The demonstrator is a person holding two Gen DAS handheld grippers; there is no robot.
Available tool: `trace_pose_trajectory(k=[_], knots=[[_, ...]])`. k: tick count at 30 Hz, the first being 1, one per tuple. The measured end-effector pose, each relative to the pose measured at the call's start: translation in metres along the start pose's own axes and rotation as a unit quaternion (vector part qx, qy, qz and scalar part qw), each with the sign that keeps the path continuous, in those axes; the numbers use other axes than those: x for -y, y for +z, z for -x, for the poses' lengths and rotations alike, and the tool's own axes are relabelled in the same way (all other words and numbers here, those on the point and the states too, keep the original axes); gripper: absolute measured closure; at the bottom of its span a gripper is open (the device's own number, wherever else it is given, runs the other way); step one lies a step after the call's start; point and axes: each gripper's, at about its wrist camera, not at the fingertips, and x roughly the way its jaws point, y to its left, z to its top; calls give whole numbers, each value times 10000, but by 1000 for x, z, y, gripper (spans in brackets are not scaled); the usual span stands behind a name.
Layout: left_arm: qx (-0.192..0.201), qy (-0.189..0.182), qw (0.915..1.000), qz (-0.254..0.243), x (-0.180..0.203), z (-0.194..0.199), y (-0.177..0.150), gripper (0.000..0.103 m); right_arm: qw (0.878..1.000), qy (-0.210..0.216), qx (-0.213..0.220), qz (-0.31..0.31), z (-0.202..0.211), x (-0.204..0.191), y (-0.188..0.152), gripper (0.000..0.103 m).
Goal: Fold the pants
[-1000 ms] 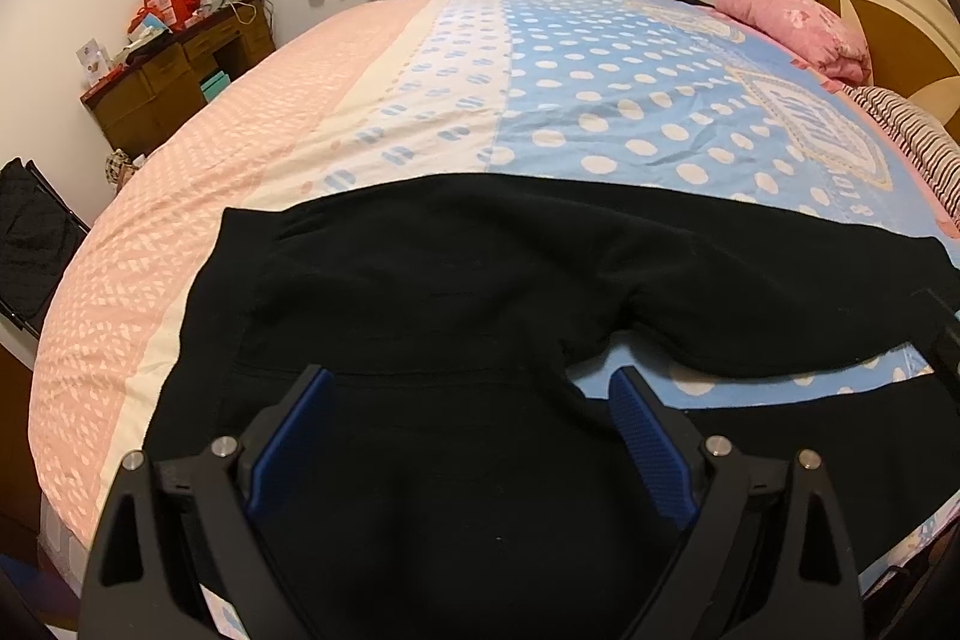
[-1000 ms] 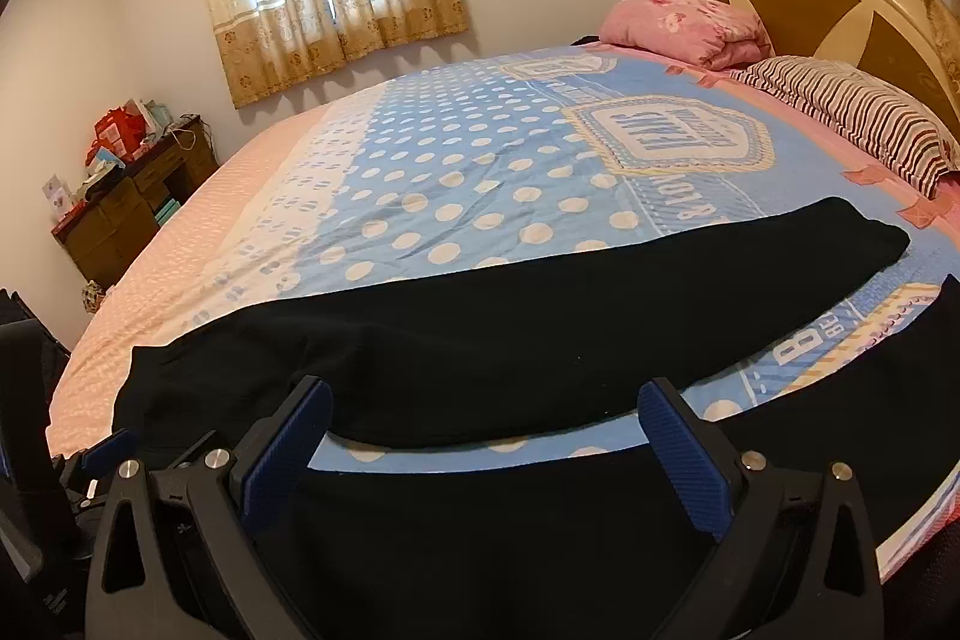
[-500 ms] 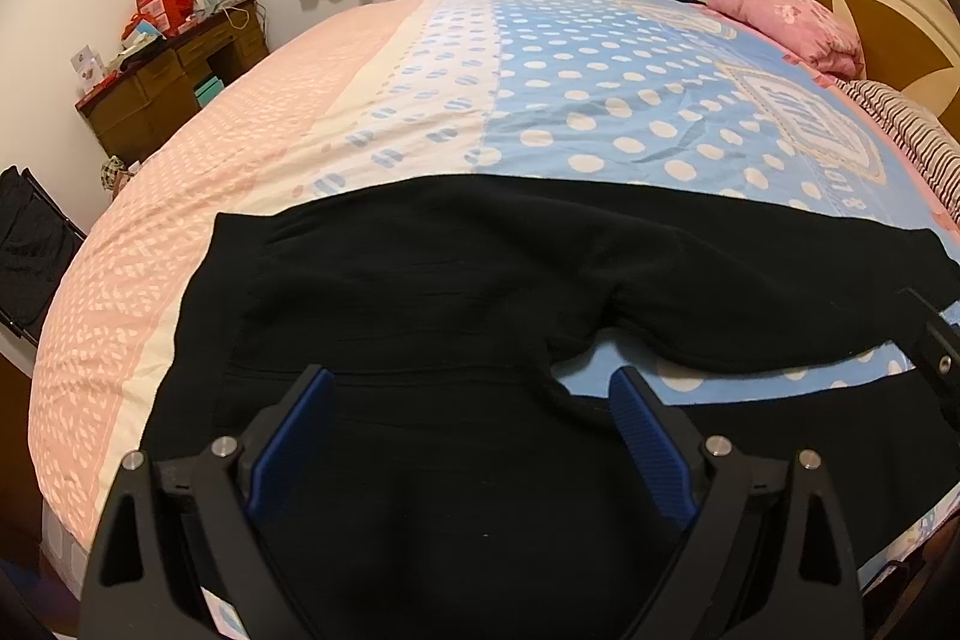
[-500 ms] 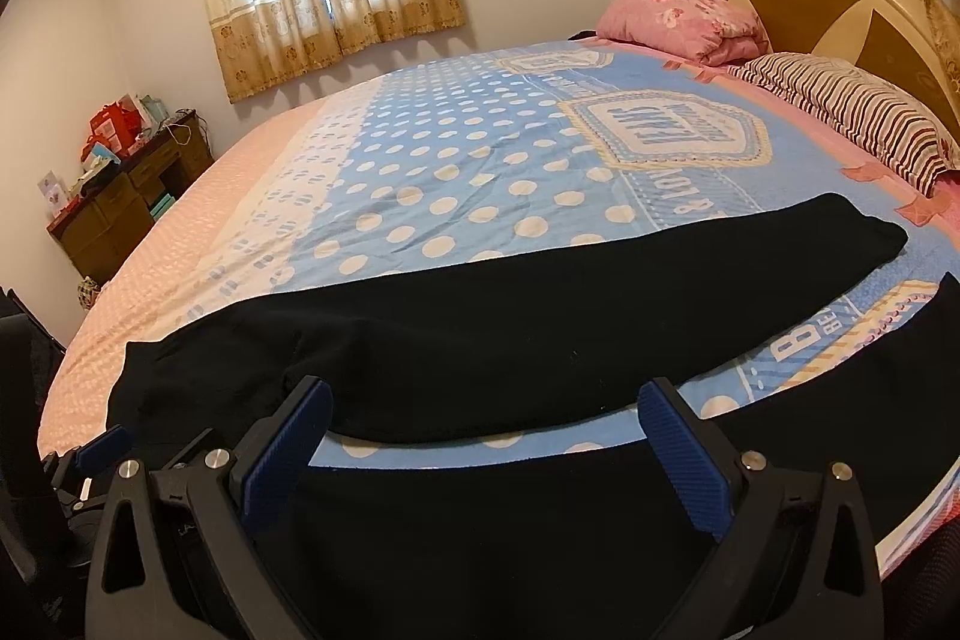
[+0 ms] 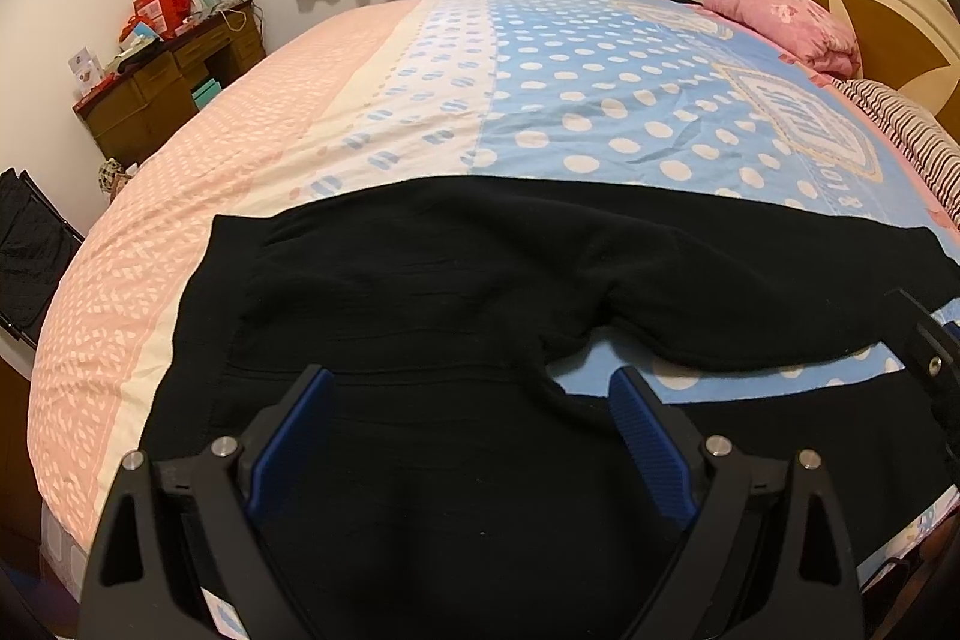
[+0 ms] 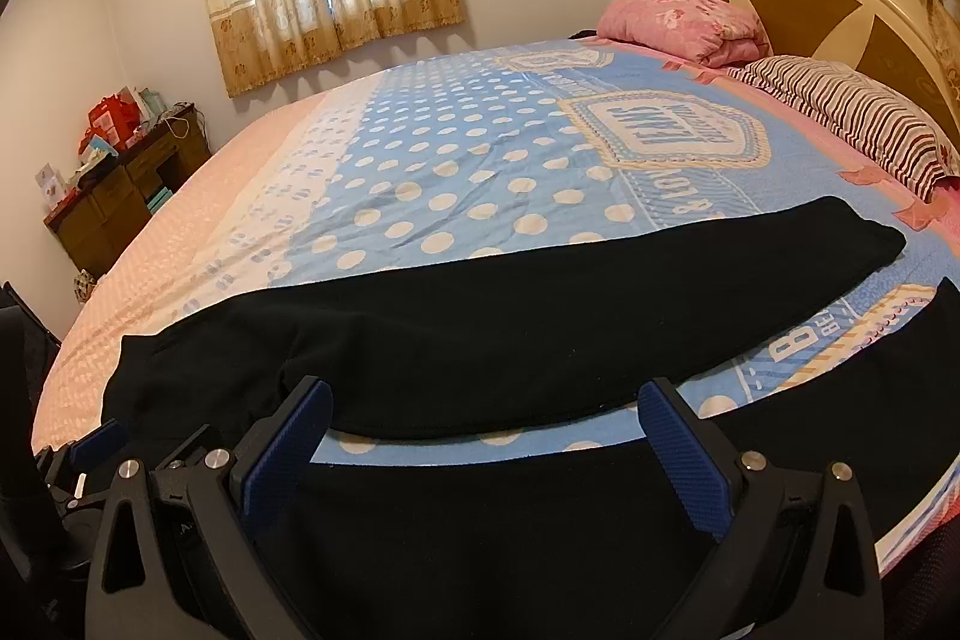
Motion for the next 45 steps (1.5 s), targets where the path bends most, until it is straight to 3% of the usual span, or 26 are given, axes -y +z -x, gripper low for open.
trace_pose_trajectory(k=[16, 22, 24, 28, 32, 36, 40, 43, 45], knots=[[-179, 24, 9998, -12, -6, -12, -2, 8, 9995, -38, -250, 211, -17, 0, 1, 1], [-444, 48, 9990, 73, -34, -31, 2, 7, 9953, 520, -551, 605, -41, -2, 24, 6], [-501, 154, 9981, 323, -55, -38, 9, 7, 9913, 750, -676, 847, -55, -14, 36, 15], [-556, 299, 9953, 734, -88, -50, 24, 7, 9819, 1036, -750, 1395, -89, -46, 56, 20], [-532, 496, 9934, 887, -105, -66, 39, 7, 9647, 1538, -1064, 1853, -141, -89, 68, 29], [-647, 545, 9916, 981, -106, -88, 41, 7, 9467, 1651, -1330, 2423, -189, -124, 67, 30], [-786, 497, 9916, 902, -103, -105, 37, 7, 9317, 1806, -1649, 2685, -217, -131, 63, 30], [-749, 519, 9923, 839, -101, -109, 35, 7, 9276, 1827, -1556, 2864, -224, -131, 60, 31], [-760, 528, 9926, 791, -100, -113, 35, 4, 9221, 1955, -1574, 2946, -222, -131, 59, 41]])
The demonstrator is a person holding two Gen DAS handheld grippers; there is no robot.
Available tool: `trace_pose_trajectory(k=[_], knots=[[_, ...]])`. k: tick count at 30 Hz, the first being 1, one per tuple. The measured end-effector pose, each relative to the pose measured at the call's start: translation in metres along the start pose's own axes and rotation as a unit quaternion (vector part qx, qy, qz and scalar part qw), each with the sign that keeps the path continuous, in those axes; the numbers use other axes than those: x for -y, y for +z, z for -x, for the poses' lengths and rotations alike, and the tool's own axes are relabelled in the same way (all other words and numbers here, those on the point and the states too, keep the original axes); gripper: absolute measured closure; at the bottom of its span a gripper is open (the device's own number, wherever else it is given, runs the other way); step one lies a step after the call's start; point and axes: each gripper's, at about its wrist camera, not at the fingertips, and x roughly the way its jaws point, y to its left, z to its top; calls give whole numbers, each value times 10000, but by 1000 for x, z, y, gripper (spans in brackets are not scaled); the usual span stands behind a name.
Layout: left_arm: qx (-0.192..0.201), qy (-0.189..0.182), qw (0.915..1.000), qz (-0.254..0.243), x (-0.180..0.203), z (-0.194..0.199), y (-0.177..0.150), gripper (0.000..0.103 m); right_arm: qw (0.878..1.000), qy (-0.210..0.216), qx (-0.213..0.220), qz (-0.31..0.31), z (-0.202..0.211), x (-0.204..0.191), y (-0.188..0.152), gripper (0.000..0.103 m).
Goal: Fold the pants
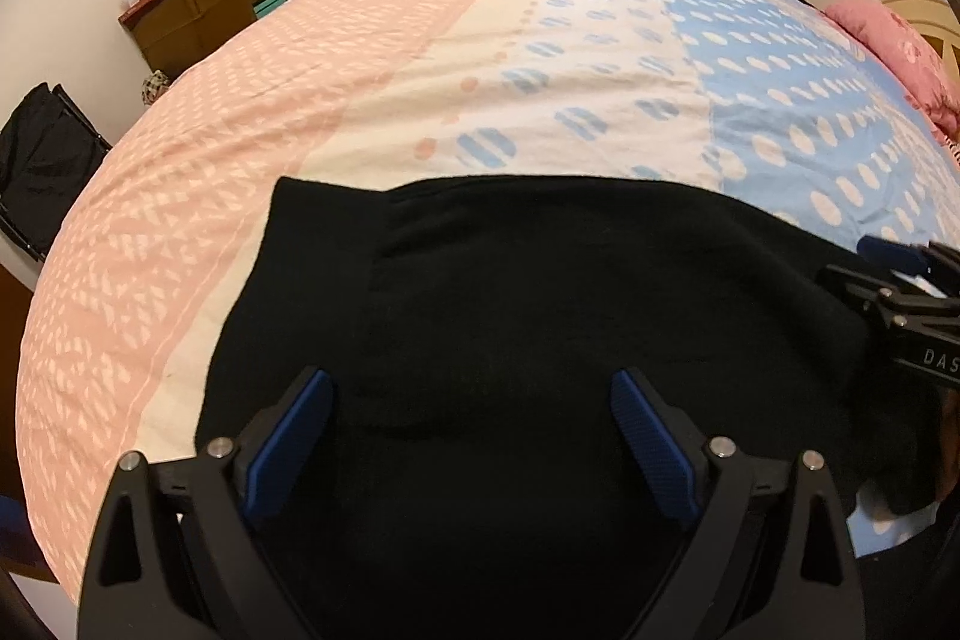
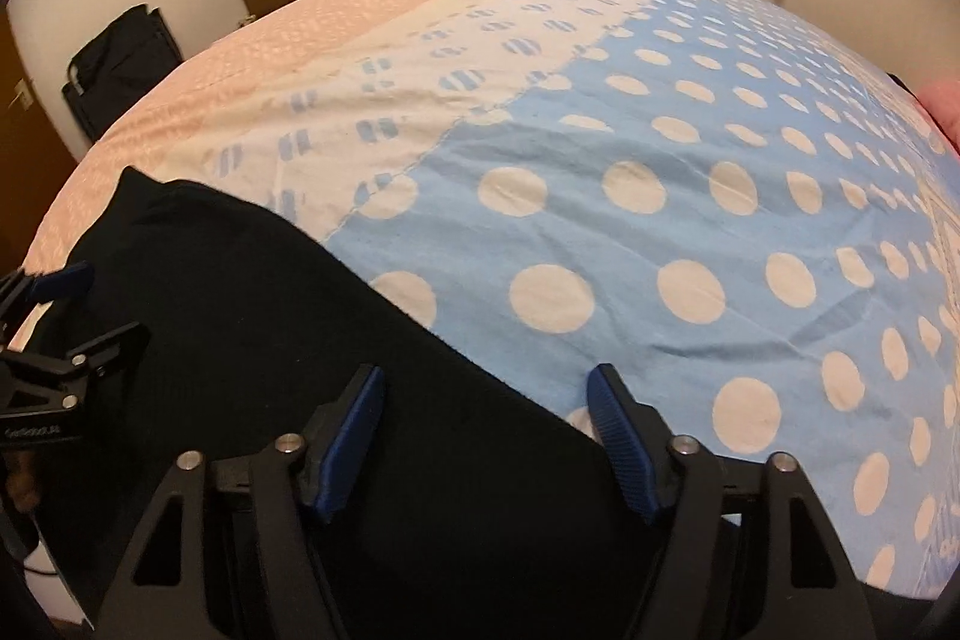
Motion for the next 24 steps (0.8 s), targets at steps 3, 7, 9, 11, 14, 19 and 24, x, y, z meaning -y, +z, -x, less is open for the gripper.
trace_pose_trajectory(k=[3, 7, 9, 11, 14, 19, 24], knots=[[32, 22, 10000, -80, 1, -3, 2, 0, 9994, 265, -61, 226, 3, -7, 1, 96], [31, -41, 10000, -63, -3, -1, 3, 0, 9991, -37, 73, 406, 18, -20, -1, 99], [13, -157, 9999, -14, -8, 5, 1, 0, 9977, -55, 435, 516, 45, -33, -4, 99], [66, -258, 9996, 73, -17, 15, -1, 0, 9947, -41, 779, 675, 75, -48, -12, 99], [198, -375, 9986, 311, -35, 35, -5, 0, 9885, -161, 1079, 1049, 110, -76, -37, 99], [210, -764, 9950, 610, -53, 51, 5, 0, 9847, -112, 1114, 1335, 119, -115, -94, 99], [105, -1042, 9920, 710, -48, 57, 18, 0, 9867, -155, 1076, 1207, 103, -132, -134, 99]])
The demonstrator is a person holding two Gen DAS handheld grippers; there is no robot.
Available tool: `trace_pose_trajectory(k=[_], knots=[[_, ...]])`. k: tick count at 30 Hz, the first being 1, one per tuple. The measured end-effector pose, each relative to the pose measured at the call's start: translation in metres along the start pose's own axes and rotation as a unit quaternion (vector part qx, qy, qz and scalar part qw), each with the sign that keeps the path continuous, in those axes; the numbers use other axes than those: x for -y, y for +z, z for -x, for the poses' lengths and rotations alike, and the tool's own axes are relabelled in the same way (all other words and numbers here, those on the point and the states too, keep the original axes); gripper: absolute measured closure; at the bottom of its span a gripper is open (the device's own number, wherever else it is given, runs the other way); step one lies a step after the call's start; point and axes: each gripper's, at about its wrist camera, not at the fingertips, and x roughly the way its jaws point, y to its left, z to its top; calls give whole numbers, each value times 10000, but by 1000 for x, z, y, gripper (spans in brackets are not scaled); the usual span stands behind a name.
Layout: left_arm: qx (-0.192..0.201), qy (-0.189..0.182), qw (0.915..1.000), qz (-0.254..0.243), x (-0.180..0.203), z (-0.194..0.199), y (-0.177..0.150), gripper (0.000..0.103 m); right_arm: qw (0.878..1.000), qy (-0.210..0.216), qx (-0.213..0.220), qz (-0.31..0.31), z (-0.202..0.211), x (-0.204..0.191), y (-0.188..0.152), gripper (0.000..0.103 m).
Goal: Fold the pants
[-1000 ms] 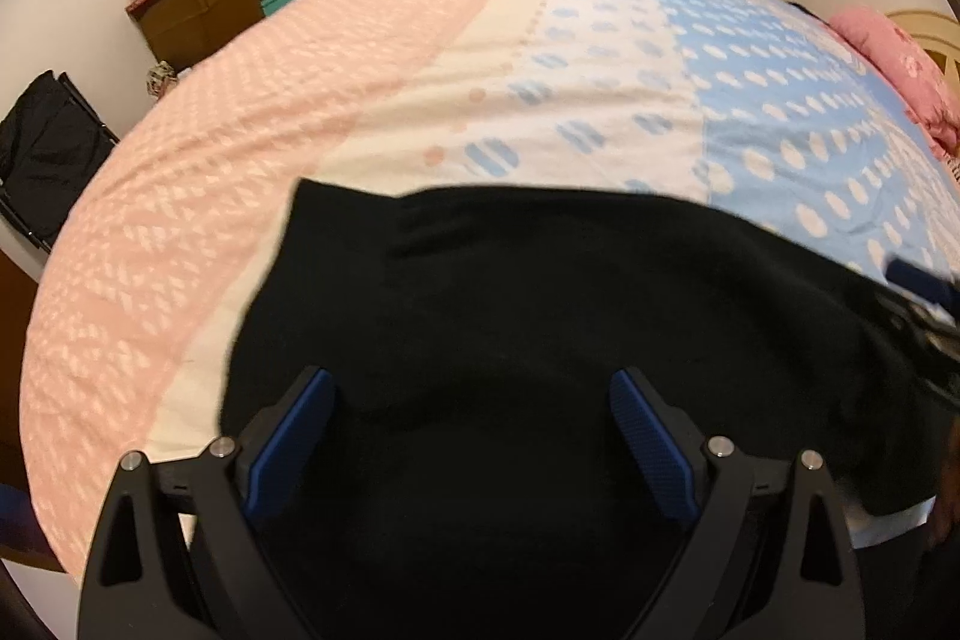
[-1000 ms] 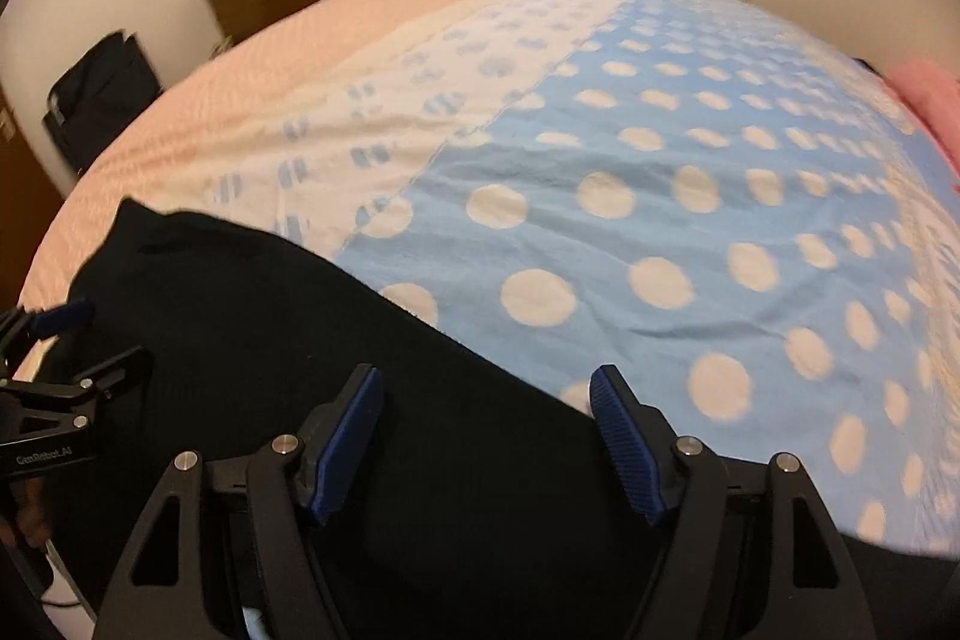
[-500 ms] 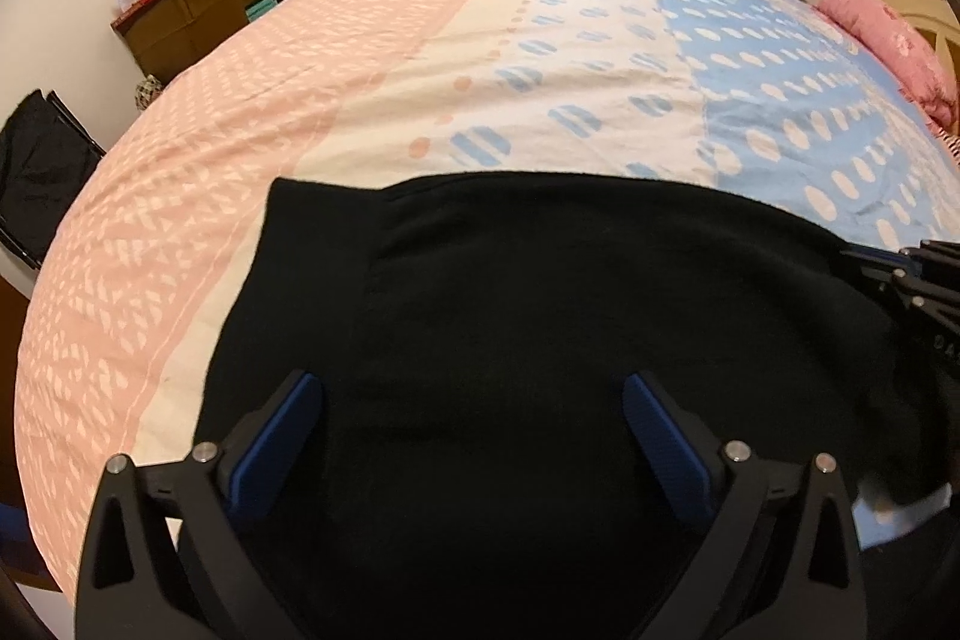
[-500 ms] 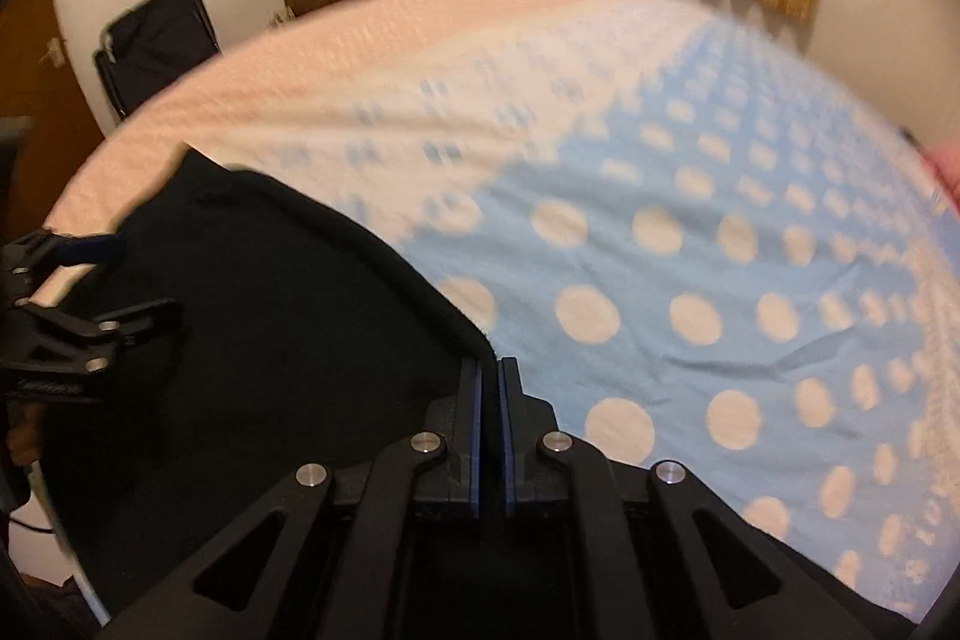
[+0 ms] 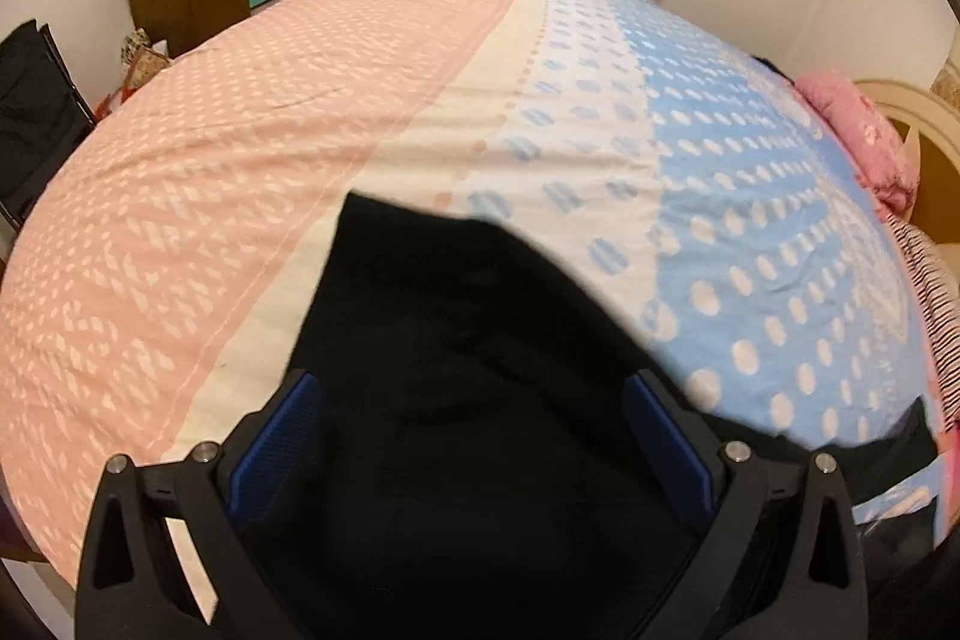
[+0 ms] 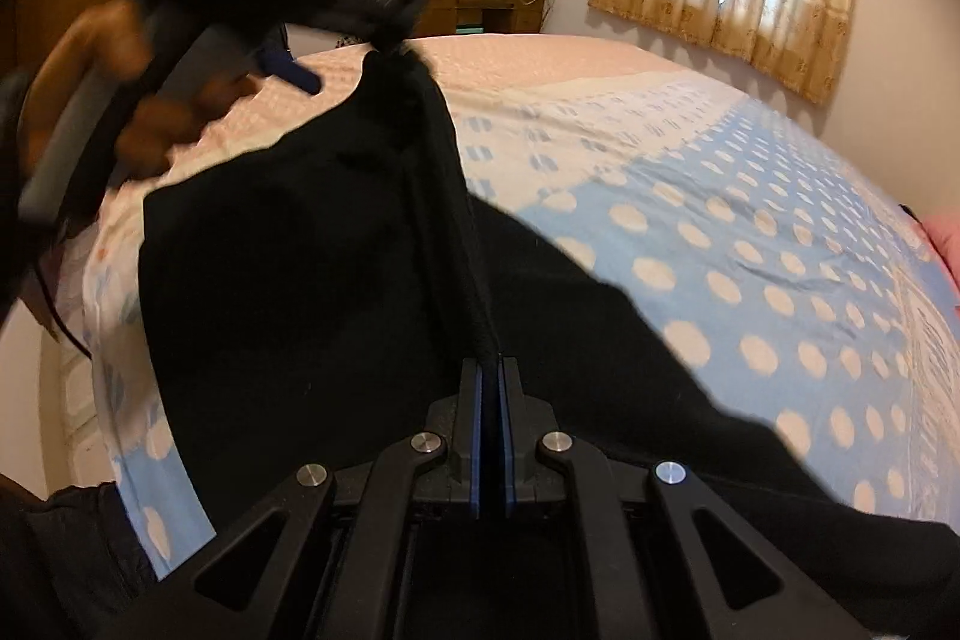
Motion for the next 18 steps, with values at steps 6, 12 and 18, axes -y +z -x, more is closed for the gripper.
trace_pose_trajectory(k=[6, 12, 18], knots=[[-333, -174, 9983, 450, 14, -33, 14, 0, 9984, -382, 306, 276, 6, -21, -13, 99], [-700, 209, 9957, 568, 16, -56, 5, 21, 9980, -455, 405, 166, 16, -19, -17, 99], [-247, -1042, 9859, 1285, -19, -34, -8, 87, 9959, -460, 756, -165, 48, -7, 1, 99]])
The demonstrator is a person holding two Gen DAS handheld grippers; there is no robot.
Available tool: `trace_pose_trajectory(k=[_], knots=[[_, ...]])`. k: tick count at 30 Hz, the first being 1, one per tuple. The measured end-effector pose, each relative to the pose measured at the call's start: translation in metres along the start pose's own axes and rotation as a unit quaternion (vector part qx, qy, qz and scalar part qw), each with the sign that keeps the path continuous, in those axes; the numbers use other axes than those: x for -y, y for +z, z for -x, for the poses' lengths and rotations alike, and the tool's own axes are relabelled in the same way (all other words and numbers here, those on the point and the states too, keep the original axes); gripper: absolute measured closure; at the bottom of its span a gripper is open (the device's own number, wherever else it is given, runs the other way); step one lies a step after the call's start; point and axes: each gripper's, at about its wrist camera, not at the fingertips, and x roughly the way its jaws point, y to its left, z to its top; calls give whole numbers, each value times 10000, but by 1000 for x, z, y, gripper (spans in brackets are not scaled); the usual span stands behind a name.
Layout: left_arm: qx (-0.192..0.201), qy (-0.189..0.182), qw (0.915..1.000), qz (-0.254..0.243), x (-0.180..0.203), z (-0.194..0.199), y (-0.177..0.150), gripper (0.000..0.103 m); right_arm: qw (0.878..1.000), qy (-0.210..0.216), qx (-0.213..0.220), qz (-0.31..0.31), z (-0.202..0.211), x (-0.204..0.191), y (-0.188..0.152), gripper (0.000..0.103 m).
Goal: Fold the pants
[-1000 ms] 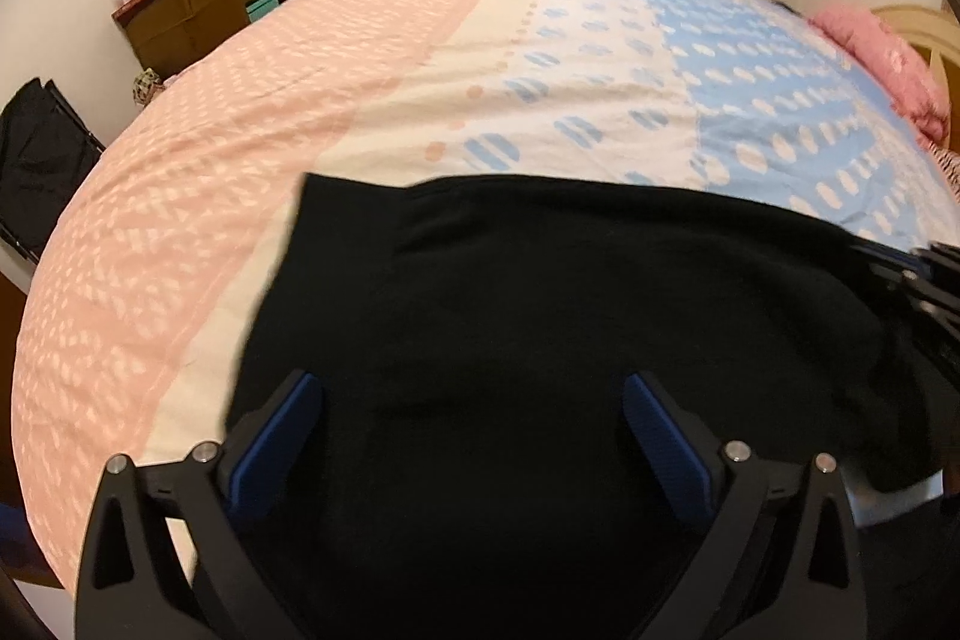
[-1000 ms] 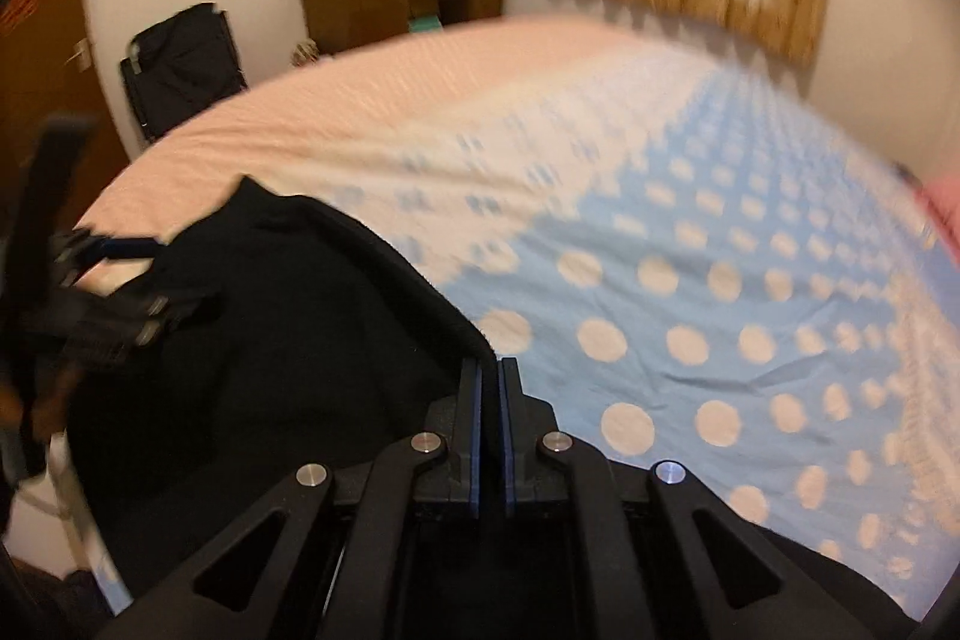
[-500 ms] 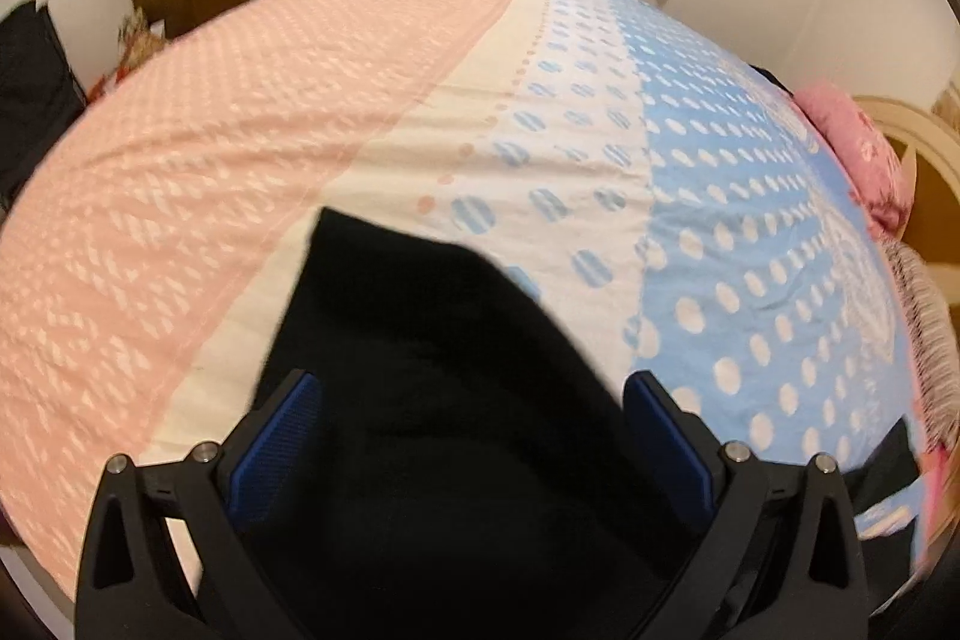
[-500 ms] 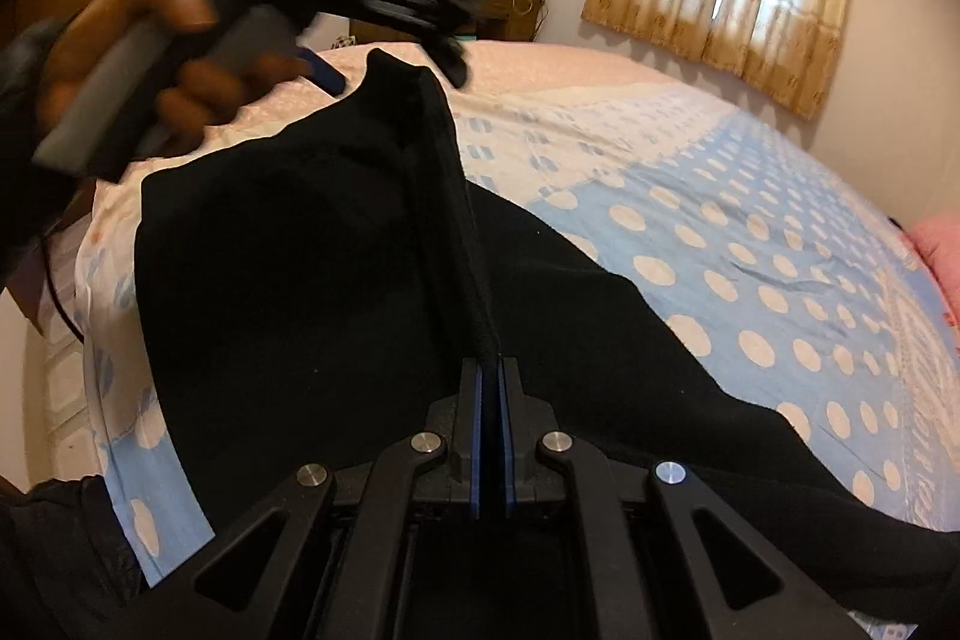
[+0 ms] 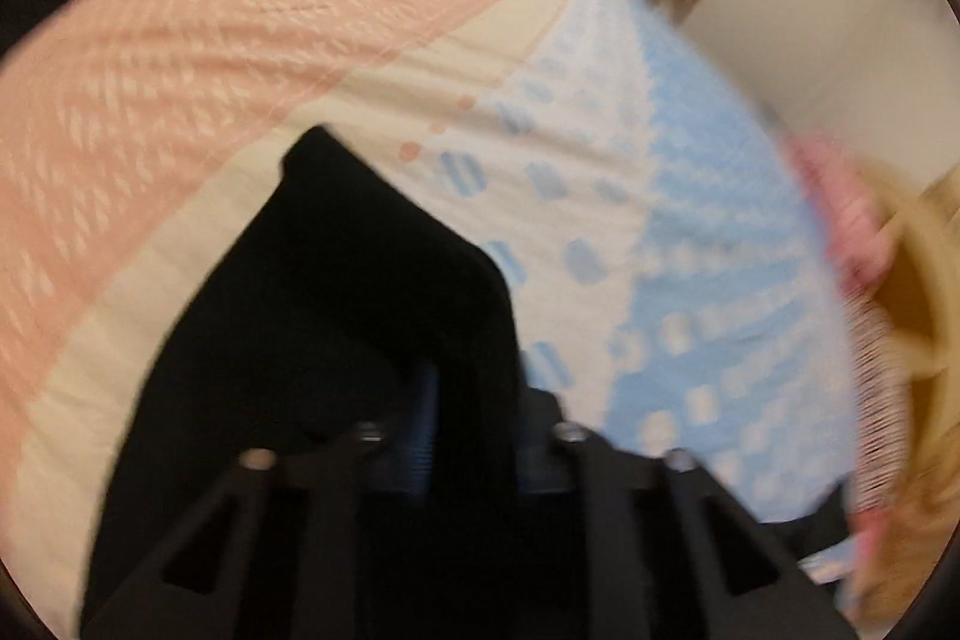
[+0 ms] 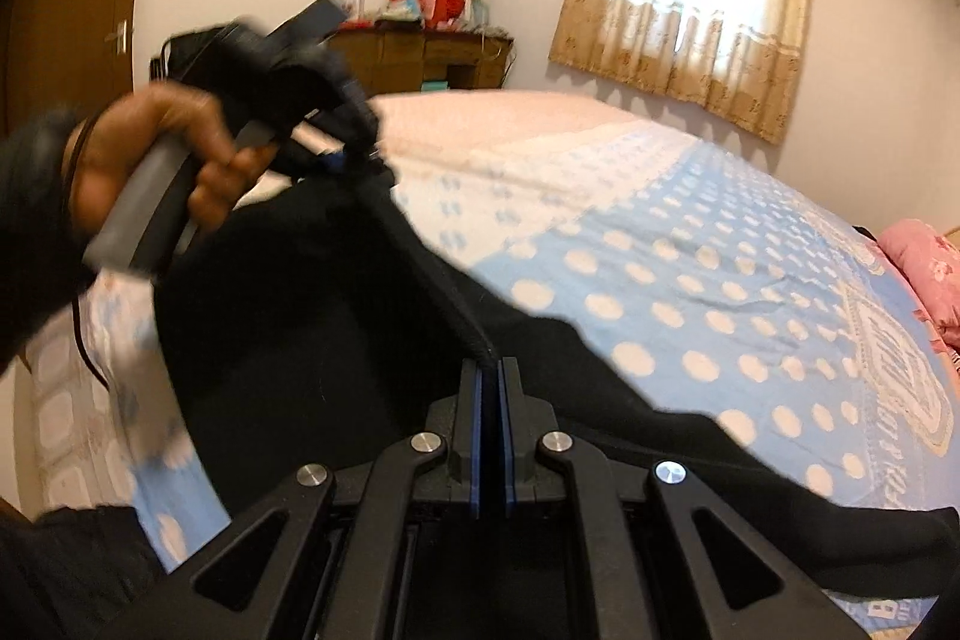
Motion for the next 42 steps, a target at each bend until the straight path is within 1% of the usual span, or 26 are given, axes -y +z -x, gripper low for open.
trace_pose_trajectory(k=[1, 2, 6, 9, 12, 14, 16, 18, 21, 24, 26, 27, 28, 29, 30, 31, 32, 33, 35, 36, 37, 39, 40, 41, 42], knots=[[82, -172, 9997, 142, -7, 10, -2, 88, 10000, -7, 42, -8, 5, -1, 2, 99], [168, -228, 9995, 145, -10, 22, -5, 89, 10000, 11, 77, -11, 13, -2, 4, 99], [683, -257, 9968, -338, -11, 73, -30, 89, 9997, 226, 22, -64, 29, -18, -4, 98], [923, -231, 9931, -680, -20, 98, -59, 89, 9995, 271, -115, 69, 32, -35, -15, 98], [1092, -4, 9906, -824, -34, 103, -77, 89, 9988, 329, -285, 208, 34, -51, -33, 98], [1231, 174, 9874, -983, -45, 104, -93, 89, 9980, 398, -421, 260, 31, -59, -44, 98], [1285, 399, 9846, -1113, -51, 100, -101, 89, 9970, 431, -533, 352, 31, -66, -56, 98], [1249, 571, 9836, -1170, -59, 95, -112, 89, 9960, 435, -670, 413, 23, -69, -63, 98], [1158, 768, 9833, -1172, -68, 85, -120, 83, 9951, 388, -851, 335, 12, -69, -75, 98], [1196, 783, 9819, -1245, -72, 82, -129, 80, 9942, 269, -962, 405, 7, -72, -83, 98], [1162, 763, 9810, -1351, -71, 85, -131, 74, 9941, 185, -957, 485, 9, -74, -84, 98], [1123, 774, 9802, -1434, -71, 89, -132, 65, 9942, 153, -947, 492, 11, -73, -84, 98], [1121, 806, 9791, -1495, -71, 93, -133, 51, 9943, 105, -941, 490, 12, -72, -84, 98], [1148, 880, 9771, -1563, -73, 98, -135, 45, 9943, 86, -956, 465, 13, -70, -84, 98], [1242, 1055, 9730, -1634, -76, 106, -137, 33, 9941, 109, -981, 443, 12, -69, -85, 98], [1312, 1179, 9701, -1666, -79, 111, -138, 26, 9939, 117, -1006, 428, 11, -69, -86, 98], [1393, 1300, 9668, -1704, -83, 118, -140, 26, 9933, 115, -1060, 443, 9, -69, -88, 98], [1420, 1356, 9654, -1714, -87, 122, -140, 25, 9930, 107, -1080, 467, 9, -70, -90, 98], [1453, 1544, 9647, -1563, -98, 131, -137, 25, 9928, 136, -1092, 464, 11, -69, -92, 98], [1474, 1578, 9652, -1474, -101, 134, -134, 25, 9928, 159, -1104, 435, 11, -69, -93, 98], [1537, 1540, 9663, -1374, -103, 138, -131, 25, 9928, 193, -1116, 394, 11, -67, -94, 98], [1707, 1350, 9674, -1296, -101, 146, -124, 25, 9928, 341, -1140, 173, 11, -61, -92, 97], [1792, 1238, 9670, -1323, -96, 148, -120, 25, 9925, 461, -1130, 34, 11, -58, -90, 97], [1848, 1156, 9661, -1387, -90, 147, -115, 25, 9912, 700, -1091, -275, 15, -50, -85, 96], [1874, 1142, 9651, -1428, -84, 144, -111, 25, 9896, 840, -1049, -514, 19, -44, -82, 96]])
